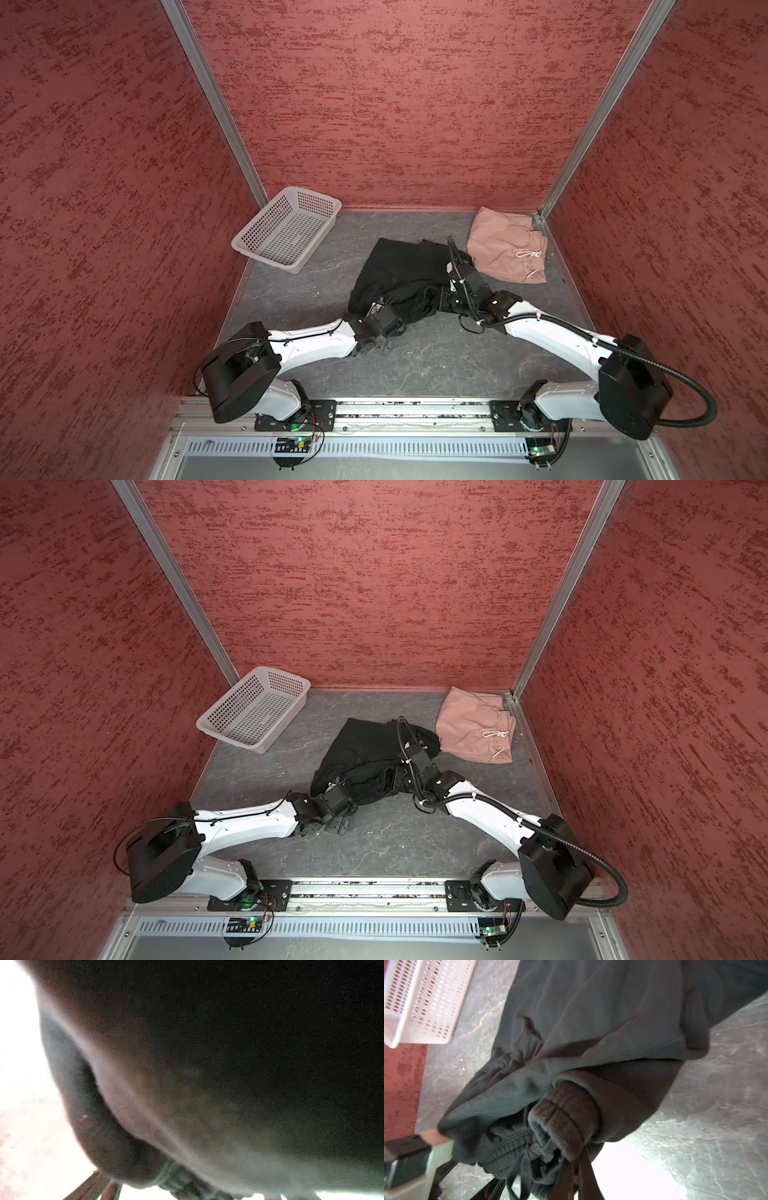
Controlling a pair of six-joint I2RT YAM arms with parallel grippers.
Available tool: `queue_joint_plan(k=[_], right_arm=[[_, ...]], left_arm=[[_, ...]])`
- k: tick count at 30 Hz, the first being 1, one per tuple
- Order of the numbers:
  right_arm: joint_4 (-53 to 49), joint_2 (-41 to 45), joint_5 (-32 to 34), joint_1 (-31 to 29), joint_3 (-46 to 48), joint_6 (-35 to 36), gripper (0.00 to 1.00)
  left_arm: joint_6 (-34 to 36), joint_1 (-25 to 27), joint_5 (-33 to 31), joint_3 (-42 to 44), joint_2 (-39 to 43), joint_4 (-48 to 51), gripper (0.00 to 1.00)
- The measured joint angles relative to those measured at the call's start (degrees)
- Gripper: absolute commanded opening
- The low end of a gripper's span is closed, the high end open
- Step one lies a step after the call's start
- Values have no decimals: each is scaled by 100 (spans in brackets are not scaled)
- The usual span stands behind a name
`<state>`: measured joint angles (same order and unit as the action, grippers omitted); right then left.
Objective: Fold and stack the shorts
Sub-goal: 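Lift the black shorts with both grippers and carry them toward the far wall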
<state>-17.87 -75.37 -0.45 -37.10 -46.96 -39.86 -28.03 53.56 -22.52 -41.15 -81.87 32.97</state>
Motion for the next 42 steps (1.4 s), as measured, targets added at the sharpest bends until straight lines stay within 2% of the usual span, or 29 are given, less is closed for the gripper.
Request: queue_joint_plan(k=[2, 11, 13, 20, 23, 25, 29, 31, 32, 37, 42], right_arm=[[-2, 111, -4, 55, 15, 4, 0], [-118, 382, -31, 203, 166, 111, 0], [-157, 435, -31, 225, 195, 133, 0], [-192, 610, -35, 310, 203, 238, 0], [-205, 673, -35, 319, 203, 275, 0], [-227, 704, -35, 321, 203, 295, 0], [-404, 767, -22, 328, 203, 389, 0], [-577, 855, -20, 374, 203, 459, 0], [-651, 929, -24, 420, 203, 490, 0], [-1073, 1346, -44, 688, 68, 745, 0], [-1926, 1178, -7, 874, -1078, 1248, 0]], left_arm=[[-2, -116, 17, -35, -37, 52, 91], [179, -413, 214, -208, -35, 216, 53], [201, -535, 328, -238, 22, 243, 52], [236, -857, 581, -260, 177, 308, 71], [282, -861, 590, -321, 170, 385, 70], [317, -861, 588, -415, 166, 433, 58], [345, -892, 575, -645, 166, 603, 19], [332, -979, 584, -785, 166, 787, 3], [343, -1045, 597, -887, 166, 909, 0], [474, -1325, 782, -1563, 210, 1438, 0], [1005, -1624, 1091, -3241, 201, 2573, 0]])
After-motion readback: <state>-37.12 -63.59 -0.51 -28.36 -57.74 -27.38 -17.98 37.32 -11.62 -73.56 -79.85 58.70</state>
